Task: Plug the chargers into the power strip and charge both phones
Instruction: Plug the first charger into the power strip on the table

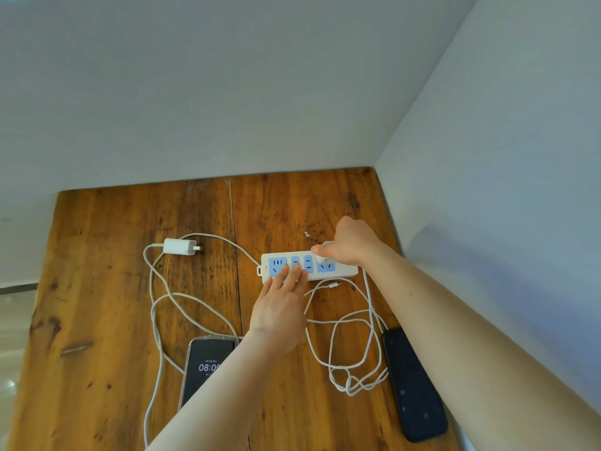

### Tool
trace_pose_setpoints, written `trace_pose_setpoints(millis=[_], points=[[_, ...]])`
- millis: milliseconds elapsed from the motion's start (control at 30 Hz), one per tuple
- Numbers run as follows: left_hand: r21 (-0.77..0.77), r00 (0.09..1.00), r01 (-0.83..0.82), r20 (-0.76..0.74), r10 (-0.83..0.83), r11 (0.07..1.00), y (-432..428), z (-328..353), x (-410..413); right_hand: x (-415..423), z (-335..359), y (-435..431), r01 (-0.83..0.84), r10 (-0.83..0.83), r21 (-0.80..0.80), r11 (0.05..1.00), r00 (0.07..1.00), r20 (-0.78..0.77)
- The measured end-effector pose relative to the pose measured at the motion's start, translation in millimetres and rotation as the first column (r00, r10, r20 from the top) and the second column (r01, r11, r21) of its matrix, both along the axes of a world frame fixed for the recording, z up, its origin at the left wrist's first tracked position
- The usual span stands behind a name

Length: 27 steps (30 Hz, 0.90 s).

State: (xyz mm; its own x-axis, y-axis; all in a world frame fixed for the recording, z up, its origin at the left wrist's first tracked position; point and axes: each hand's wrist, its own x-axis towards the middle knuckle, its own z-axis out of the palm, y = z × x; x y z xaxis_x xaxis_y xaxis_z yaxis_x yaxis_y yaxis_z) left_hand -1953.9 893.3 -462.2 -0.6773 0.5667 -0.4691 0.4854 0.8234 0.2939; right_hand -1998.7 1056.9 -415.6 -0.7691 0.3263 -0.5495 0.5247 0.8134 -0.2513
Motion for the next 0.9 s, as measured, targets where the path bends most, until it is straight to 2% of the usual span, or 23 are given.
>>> trace_pose_setpoints(millis=[167, 333, 700, 800, 900], points=[[0.001, 1.0, 0.001, 0.012, -0.001, 1.0, -0.3, 0.7, -0.1, 2.3, -7.7, -13.3, -0.007, 0.007, 0.038, 0.999, 1.0, -0.017], [0.003, 1.0, -0.005, 0.006, 0.005, 1.0, 0.4, 0.5, -1.1, -0.4, -5.2, -15.3, 0.034, -0.034, 0.003, 0.999, 0.999, 0.005], [0.0, 1.0, -0.008, -0.011, 0.008, 1.0, -1.8, -4.4, 3.7, 14.9, -14.9, -20.3, 0.173, -0.176, -0.034, 0.984, 0.98, -0.088], [0.043, 0.999, -0.021, -0.025, 0.022, 0.999, -4.0, -6.5, 8.0, 22.2, -21.1, -21.7, 0.211, -0.216, -0.047, 0.976, 0.968, -0.131], [0.184, 0.993, -0.093, -0.058, 0.105, 0.979, -10.9, -12.2, 18.7, 31.9, -27.8, -22.5, 0.219, -0.228, -0.064, 0.974, 0.956, -0.184]])
